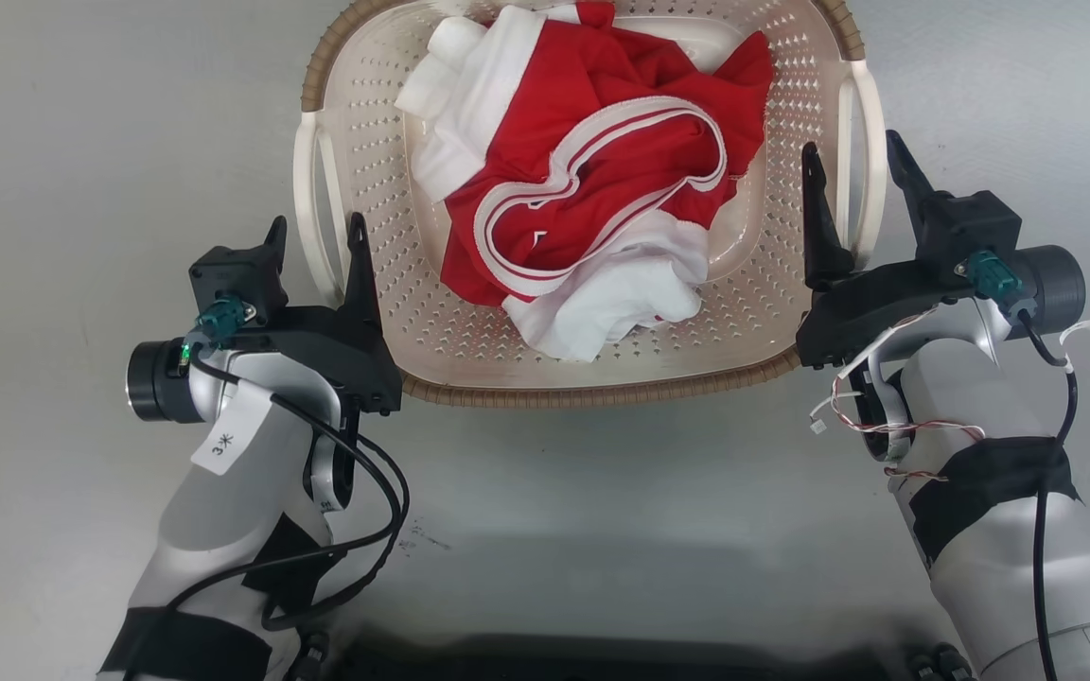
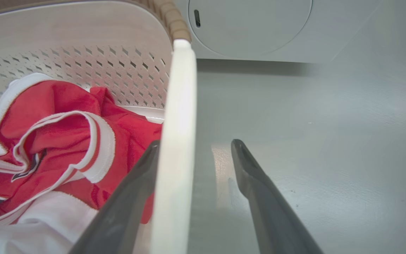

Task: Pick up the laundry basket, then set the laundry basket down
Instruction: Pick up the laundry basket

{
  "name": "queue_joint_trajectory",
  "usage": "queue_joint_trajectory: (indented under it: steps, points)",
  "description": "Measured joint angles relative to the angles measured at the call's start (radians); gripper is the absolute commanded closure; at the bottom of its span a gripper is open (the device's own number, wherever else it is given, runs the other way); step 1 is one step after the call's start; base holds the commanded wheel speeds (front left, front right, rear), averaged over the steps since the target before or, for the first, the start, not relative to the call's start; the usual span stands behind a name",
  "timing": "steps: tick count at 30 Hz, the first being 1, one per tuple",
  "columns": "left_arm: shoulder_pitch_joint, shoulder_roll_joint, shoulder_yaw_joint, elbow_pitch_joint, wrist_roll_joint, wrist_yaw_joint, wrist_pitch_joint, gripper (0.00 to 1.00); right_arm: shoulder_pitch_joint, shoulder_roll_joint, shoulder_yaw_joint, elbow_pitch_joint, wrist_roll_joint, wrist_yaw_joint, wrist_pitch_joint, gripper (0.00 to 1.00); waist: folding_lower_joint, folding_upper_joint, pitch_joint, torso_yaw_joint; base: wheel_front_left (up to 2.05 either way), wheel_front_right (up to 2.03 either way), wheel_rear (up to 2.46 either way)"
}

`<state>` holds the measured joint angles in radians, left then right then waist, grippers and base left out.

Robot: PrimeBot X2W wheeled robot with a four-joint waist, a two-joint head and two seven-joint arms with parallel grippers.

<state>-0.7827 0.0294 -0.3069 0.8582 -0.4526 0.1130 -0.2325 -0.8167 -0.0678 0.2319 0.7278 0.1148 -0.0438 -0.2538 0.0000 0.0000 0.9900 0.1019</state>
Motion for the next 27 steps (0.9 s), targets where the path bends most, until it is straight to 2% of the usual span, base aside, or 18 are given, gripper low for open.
queue_joint_trajectory:
  steps: [2, 4, 6, 7, 8, 9, 10, 11, 16, 27]
  points:
    - [-0.008, 0.000, -0.007, 0.011, -0.021, 0.000, -0.003, 0.00, -0.006, 0.000, 0.005, 0.016, 0.002, 0.000, 0.000, 0.22, 0.0000, 0.0000, 0.001, 0.000, 0.00, 0.00, 0.00]
    - [-0.015, 0.000, -0.017, 0.016, -0.035, 0.000, -0.005, 0.00, -0.013, 0.000, 0.010, 0.025, 0.007, 0.000, 0.000, 0.49, 0.0000, 0.0000, 0.001, -0.001, 0.00, 0.00, 0.00]
    - [-0.022, -0.001, -0.029, 0.022, -0.045, 0.000, -0.007, 0.00, -0.018, 0.000, 0.021, 0.029, 0.016, 0.000, 0.000, 0.61, 0.0000, 0.0000, 0.001, -0.001, 0.00, 0.00, 0.00]
    - [-0.027, -0.001, -0.034, 0.027, -0.049, 0.000, -0.007, 0.15, -0.019, 0.000, 0.027, 0.032, 0.020, 0.000, 0.000, 0.64, 0.0000, 0.0000, 0.002, -0.001, 0.00, 0.00, 0.00]
    - [-0.032, -0.001, -0.039, 0.032, -0.051, -0.002, -0.007, 0.51, -0.020, 0.000, 0.032, 0.034, 0.026, 0.000, 0.000, 0.72, 0.0000, 0.0000, 0.002, -0.001, 0.00, 0.00, 0.00]
    - [-0.036, -0.001, -0.045, 0.035, -0.054, -0.008, -0.007, 0.67, -0.022, 0.000, 0.037, 0.039, 0.028, 0.000, 0.000, 0.84, 0.0000, 0.0000, 0.002, 0.000, 0.00, 0.00, 0.00]
    - [-0.039, -0.001, -0.052, 0.040, -0.056, -0.008, -0.007, 0.90, -0.025, 0.000, 0.043, 0.044, 0.032, 0.000, 0.000, 1.00, 0.0000, 0.0000, 0.002, 0.000, 0.00, 0.00, 0.00]
    - [-0.040, -0.001, -0.059, 0.045, -0.056, -0.008, -0.007, 1.00, -0.028, 0.002, 0.049, 0.047, 0.037, 0.000, 0.000, 1.00, 0.0000, 0.0000, 0.002, 0.000, 0.00, 0.00, 0.00]
    - [-0.051, -0.007, -0.091, 0.068, -0.091, -0.016, -0.010, 1.00, -0.040, 0.002, 0.069, 0.067, 0.065, -0.002, -0.003, 1.00, 0.0000, 0.0000, -0.004, 0.000, 0.00, 0.00, 0.00]
    - [-0.050, -0.006, -0.139, 0.121, -0.127, -0.016, -0.010, 1.00, -0.025, 0.000, 0.132, 0.120, 0.135, -0.036, -0.003, 1.00, 0.0000, 0.0000, -0.067, -0.002, 0.00, 0.00, 0.00]
